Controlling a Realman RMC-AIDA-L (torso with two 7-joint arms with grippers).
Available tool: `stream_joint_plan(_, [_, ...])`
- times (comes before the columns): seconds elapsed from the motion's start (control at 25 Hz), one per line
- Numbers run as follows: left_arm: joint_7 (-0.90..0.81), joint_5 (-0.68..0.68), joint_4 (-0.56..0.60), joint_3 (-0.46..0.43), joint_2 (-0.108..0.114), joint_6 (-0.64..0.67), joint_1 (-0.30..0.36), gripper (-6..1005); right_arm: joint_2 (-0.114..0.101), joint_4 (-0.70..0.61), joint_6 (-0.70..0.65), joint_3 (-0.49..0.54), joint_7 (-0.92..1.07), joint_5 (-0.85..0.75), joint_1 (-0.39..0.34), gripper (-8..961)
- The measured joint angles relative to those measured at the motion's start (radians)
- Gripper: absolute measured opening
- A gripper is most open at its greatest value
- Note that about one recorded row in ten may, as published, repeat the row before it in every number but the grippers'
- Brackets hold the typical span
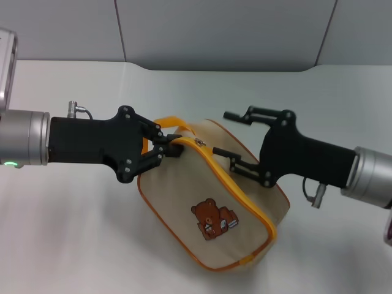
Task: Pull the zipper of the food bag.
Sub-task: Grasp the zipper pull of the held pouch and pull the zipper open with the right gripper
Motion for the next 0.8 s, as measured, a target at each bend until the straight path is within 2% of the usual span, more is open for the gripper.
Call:
stream_joint_plan(0.12, [0.0, -0.006, 0.0, -0.001, 0.0, -0.003, -0.004, 66, 0.001, 0.012, 0.019, -0.02, -0.001, 0.002, 0.01, 542])
stream_joint_plan(0.44, [0.0, -0.014, 0.001, 0.004, -0.009, -0.002, -0.009, 61, 0.001, 0.048, 0.024, -0.021, -0.003, 0.0, 0.032, 409])
stream_joint_plan(0.8, [0.001, -0.015, 0.001, 0.005, -0.02, 0.001, -0.007, 62, 0.001, 0.101, 0.049, -0.023, -0.046, -0.003, 0.052, 328])
